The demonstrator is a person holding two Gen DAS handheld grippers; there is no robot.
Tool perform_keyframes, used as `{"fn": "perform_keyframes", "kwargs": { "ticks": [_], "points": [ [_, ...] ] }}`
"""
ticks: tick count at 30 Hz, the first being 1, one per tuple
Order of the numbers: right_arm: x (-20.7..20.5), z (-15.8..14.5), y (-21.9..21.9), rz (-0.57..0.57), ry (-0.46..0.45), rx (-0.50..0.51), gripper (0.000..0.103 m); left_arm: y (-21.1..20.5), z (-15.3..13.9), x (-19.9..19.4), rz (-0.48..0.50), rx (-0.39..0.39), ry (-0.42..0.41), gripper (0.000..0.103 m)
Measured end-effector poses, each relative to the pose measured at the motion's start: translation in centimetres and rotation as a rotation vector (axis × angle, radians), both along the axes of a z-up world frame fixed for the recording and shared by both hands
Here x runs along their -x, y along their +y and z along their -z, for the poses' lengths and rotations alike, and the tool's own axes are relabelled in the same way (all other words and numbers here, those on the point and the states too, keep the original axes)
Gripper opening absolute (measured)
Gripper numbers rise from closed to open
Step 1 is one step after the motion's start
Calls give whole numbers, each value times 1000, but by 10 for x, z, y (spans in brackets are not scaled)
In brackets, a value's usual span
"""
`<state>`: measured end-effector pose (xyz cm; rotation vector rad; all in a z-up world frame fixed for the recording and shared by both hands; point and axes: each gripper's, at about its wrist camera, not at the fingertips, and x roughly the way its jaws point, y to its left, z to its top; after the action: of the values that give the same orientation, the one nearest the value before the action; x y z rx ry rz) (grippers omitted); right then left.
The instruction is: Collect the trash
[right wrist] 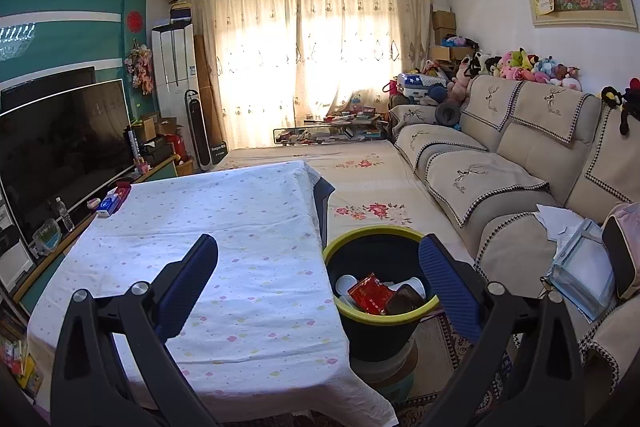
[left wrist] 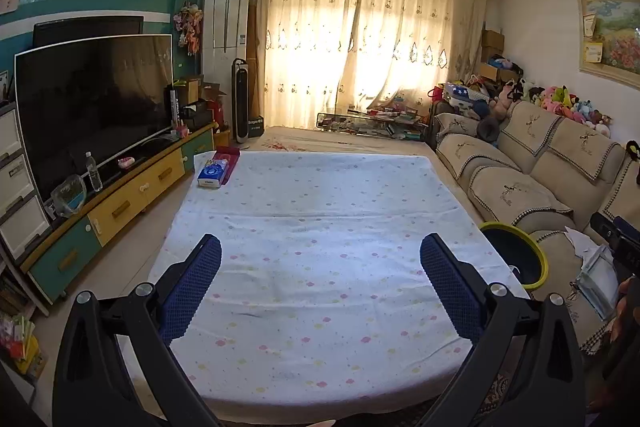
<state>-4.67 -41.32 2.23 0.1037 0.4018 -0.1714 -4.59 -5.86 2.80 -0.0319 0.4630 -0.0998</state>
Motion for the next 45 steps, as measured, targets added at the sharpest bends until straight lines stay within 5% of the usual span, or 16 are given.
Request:
{"fn": "perform_keyframes", "kwargs": {
  "ticks": [45],
  "points": [
    [-9,10,2,-1,31,8,96,-9,5,-18,9,14,41,98]
  ]
}}
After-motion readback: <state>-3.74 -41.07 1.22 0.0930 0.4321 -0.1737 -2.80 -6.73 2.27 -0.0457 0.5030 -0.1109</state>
